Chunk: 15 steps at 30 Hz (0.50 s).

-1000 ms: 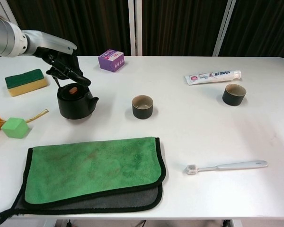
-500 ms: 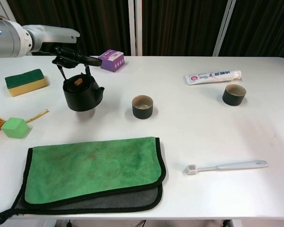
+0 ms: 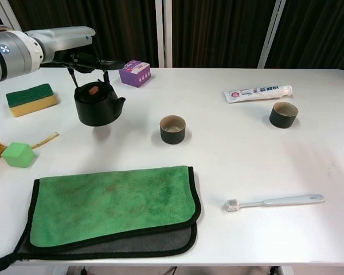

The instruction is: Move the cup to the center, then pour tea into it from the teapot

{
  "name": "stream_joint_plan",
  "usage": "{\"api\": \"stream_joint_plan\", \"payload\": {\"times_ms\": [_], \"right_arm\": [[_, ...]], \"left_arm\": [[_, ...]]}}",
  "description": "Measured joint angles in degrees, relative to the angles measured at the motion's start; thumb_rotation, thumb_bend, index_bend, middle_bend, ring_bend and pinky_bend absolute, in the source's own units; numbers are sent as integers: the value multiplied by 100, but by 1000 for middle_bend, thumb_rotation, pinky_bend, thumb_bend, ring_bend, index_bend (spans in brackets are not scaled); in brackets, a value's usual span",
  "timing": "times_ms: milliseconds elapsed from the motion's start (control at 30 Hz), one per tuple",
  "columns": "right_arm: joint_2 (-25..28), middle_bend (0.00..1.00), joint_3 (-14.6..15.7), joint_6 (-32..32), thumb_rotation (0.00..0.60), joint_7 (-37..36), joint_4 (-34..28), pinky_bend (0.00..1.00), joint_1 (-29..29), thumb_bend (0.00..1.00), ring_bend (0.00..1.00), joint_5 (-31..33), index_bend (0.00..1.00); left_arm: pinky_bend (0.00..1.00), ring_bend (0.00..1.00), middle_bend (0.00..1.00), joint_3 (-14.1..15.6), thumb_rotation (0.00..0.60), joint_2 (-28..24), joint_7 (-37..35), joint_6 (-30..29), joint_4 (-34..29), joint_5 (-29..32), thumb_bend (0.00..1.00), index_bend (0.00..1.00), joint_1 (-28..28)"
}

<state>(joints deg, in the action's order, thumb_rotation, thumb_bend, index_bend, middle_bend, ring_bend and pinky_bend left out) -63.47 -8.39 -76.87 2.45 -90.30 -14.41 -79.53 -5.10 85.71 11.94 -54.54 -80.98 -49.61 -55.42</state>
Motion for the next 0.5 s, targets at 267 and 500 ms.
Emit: {"api": "stream_joint_plan", "payload": {"times_ms": [267, 500], "right_arm": [[2, 0, -2, -4, 600, 38, -27, 0, -1, 326, 0, 2, 0], [-12, 0, 4, 7, 600, 33, -11, 0, 2, 326, 0, 14, 0]], "left_arm": [[401, 946, 1000, -167, 287, 164, 39, -82, 154, -205, 228, 1000, 187], [410, 962, 1000, -318, 334, 231, 72, -85, 219, -273, 231, 1000, 297]]}}
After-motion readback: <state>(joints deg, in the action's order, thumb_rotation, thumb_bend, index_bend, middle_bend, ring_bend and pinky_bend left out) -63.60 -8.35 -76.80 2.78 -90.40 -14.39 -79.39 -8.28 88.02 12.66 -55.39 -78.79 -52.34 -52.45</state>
